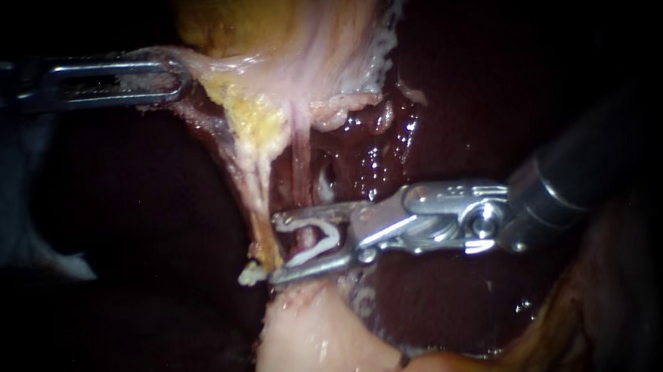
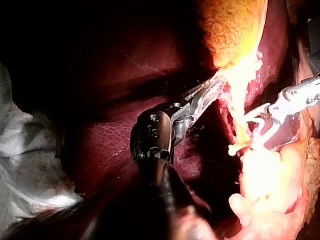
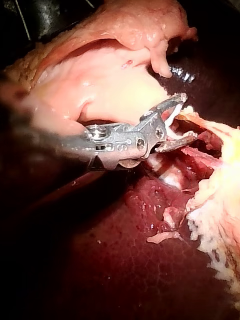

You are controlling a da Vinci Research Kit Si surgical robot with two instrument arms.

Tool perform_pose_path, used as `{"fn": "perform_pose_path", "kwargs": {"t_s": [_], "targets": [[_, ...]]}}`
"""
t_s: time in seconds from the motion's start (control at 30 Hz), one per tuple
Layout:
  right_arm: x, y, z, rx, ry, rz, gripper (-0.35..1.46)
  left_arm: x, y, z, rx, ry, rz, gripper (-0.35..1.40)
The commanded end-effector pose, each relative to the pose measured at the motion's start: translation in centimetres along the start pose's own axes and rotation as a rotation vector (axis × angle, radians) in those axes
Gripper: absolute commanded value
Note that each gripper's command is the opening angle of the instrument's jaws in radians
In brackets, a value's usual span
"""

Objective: Clipping second clip left tube

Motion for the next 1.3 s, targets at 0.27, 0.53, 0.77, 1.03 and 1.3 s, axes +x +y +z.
{"fn": "perform_pose_path", "kwargs": {"t_s": [0.27, 0.53, 0.77, 1.03, 1.3], "targets": [[-0.01, -0.02, 0.25, 0.005, -0.004, 0.001, 0.50, 0.00, 0.00, 0.01, 0.001, 0.000, 0.000, -0.35], [-0.05, -0.09, 0.41, 0.007, -0.007, 0.018, 0.49, -0.01, 0.01, 0.03, 0.000, 0.000, 0.000, -0.35], [-0.02, -0.15, 0.55, 0.011, -0.006, 0.015, 0.49, -0.01, 0.01, 0.04, 0.000, 0.000, 0.000, -0.35], [0.06, -0.35, 0.59, 0.040, 0.004, 0.012, 0.49, -0.01, 0.01, 0.04, 0.000, 0.000, 0.000, -0.35], [0.25, -0.71, 0.52, 0.098, 0.023, 0.002, 0.49, -0.01, 0.02, 0.03, -0.001, 0.000, 0.000, -0.35]]}}
